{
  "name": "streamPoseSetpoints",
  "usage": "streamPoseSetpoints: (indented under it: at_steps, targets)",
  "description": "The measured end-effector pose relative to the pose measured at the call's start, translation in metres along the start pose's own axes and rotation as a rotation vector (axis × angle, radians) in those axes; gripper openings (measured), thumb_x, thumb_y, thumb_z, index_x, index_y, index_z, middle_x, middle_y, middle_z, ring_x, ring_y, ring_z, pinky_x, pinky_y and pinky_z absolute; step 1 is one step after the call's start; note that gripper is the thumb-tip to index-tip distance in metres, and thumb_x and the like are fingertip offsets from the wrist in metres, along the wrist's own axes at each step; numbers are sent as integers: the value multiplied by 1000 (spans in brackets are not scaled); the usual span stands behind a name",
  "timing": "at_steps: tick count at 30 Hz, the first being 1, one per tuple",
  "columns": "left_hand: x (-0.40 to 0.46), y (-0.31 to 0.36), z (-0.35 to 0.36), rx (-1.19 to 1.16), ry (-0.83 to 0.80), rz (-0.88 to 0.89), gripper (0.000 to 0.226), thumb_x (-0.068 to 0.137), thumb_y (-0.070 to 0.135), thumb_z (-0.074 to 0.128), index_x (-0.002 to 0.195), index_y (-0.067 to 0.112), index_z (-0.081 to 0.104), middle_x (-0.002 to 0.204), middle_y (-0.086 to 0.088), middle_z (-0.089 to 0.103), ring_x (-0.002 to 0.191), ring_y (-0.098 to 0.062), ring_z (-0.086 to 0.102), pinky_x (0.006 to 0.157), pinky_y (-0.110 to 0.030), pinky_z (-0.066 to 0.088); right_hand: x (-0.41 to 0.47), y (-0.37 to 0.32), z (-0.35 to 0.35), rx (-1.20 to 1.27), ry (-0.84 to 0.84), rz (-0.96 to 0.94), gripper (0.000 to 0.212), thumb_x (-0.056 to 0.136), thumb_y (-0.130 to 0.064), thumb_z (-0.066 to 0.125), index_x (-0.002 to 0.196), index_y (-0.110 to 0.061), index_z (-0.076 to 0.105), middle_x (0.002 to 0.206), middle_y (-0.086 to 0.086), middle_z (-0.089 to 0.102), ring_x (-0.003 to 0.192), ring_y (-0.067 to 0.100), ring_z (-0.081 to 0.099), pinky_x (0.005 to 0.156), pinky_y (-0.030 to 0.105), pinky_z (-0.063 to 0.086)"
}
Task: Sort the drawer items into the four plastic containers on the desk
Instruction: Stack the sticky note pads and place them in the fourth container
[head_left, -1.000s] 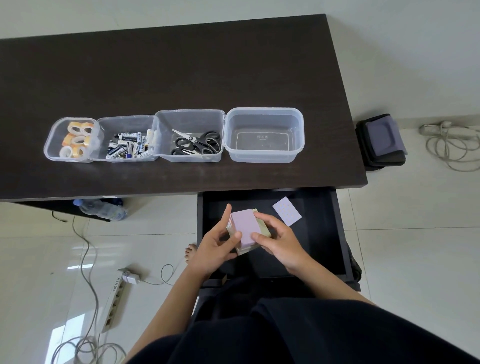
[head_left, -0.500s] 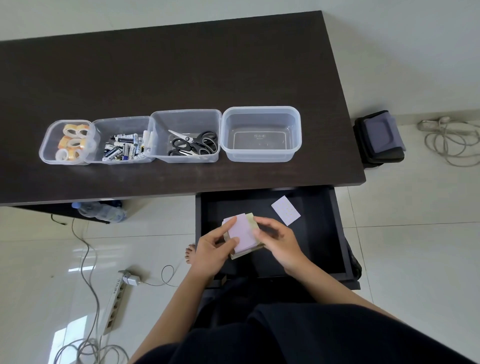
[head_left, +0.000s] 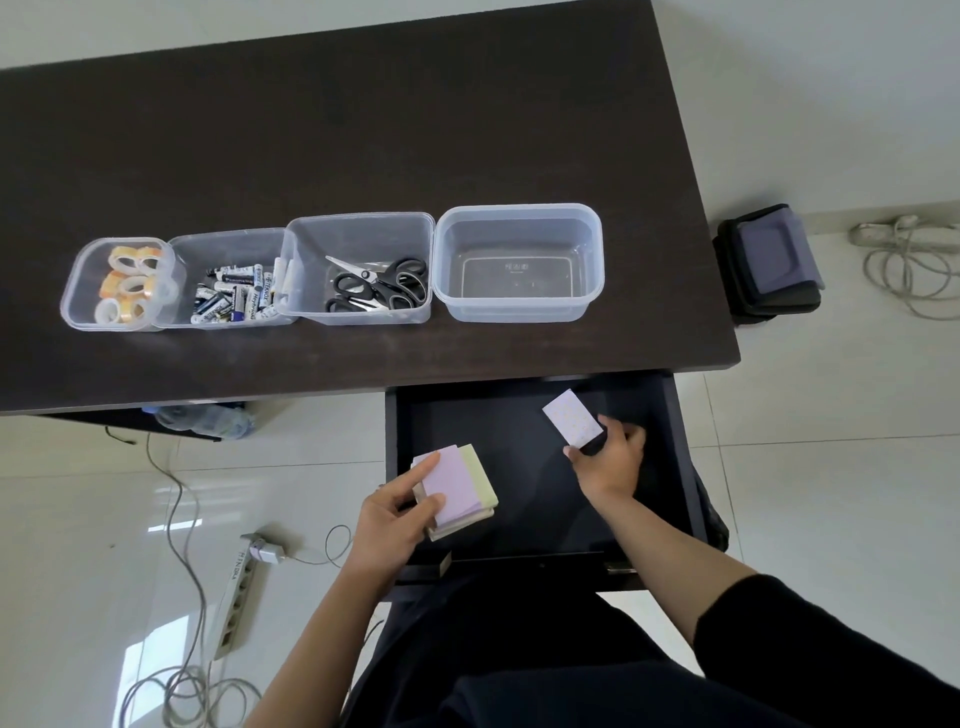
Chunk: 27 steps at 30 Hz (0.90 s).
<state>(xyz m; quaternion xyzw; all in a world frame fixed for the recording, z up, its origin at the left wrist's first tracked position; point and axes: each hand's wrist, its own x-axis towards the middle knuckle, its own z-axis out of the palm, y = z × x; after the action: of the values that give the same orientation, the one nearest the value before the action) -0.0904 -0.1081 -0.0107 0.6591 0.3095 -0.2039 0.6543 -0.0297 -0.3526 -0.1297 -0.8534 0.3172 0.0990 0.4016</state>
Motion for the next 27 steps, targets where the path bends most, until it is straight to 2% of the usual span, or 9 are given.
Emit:
streamPoseSetpoints:
  at_steps: [3, 6, 11, 13, 16, 20, 23, 25, 27]
  targets:
    - [1, 1, 0, 2, 6, 1, 44, 88, -1, 60, 107, 38, 67, 91, -3, 64, 81, -18, 57, 83, -41, 54, 0, -1, -1, -16, -1, -25, 50, 69, -13, 78, 115, -12, 58, 129, 11, 40, 118, 32, 45, 90, 35, 44]
    - [1, 1, 1, 6, -12, 7, 44, 88, 0, 60, 106, 39, 68, 97, -6, 64, 84, -19, 58, 81, -39, 54, -9, -6, -6, 77, -2, -63, 48, 70, -11, 75, 114, -8, 55, 127, 9, 41, 111, 27, 52, 82, 26, 42]
    - [5, 2, 3, 12, -75, 26, 46, 87, -1, 60, 105, 41, 69, 110, -12, 66, 90, -20, 61, 87, -46, 54, -41, -27, -31, 240, 81, -234, 54, 72, -7, 77, 121, -6, 53, 118, 4, 50, 101, 8, 53, 79, 0, 36]
    - [6, 3, 6, 31, -91, 35, 46, 87, 2, 61, 108, 42, 68, 115, -12, 65, 94, -21, 62, 89, -47, 54, -54, -33, -41, 322, 93, -285, 59, 72, -9, 78, 124, -10, 51, 119, 2, 54, 104, 7, 55, 88, 3, 38]
    - [9, 6, 13, 79, -107, 56, 45, 86, 7, 64, 109, 45, 67, 117, -9, 66, 100, -24, 63, 93, -50, 53, -72, -47, -56, 395, 91, -382, 56, 72, -9, 80, 121, -12, 54, 112, -2, 62, 105, 10, 61, 95, 16, 46]
    - [7, 14, 23, 130, -176, 108, 46, 86, 7, 65, 108, 47, 66, 121, -6, 64, 100, -23, 63, 92, -48, 53, -90, -73, -71, 453, 22, -482, 34, 75, -18, 78, 105, -13, 65, 99, -11, 68, 92, 11, 67, 83, 21, 54]
    - [3, 19, 28, 127, -280, 157, 45, 87, 4, 64, 114, 39, 64, 124, -6, 61, 102, -16, 62, 91, -41, 55, -98, -91, -72, 441, -103, -430, 22, 76, -24, 78, 96, -16, 69, 90, -9, 70, 82, 8, 67, 70, 21, 55]
    - [0, 21, 32, 137, -329, 184, 45, 87, 2, 63, 120, 34, 61, 116, -2, 64, 93, -7, 64, 84, -31, 56, -100, -99, -67, 351, -156, -410, 24, 77, -33, 76, 95, -20, 70, 89, -12, 70, 80, 5, 66, 67, 17, 54]
    - [-4, 22, 36, 155, -358, 205, 45, 88, 1, 61, 119, 35, 59, 107, 7, 68, 90, -2, 65, 82, -26, 55, -100, -102, -62, 245, -200, -394, 31, 79, -41, 71, 102, -21, 68, 98, -11, 67, 85, 5, 64, 68, 16, 53]
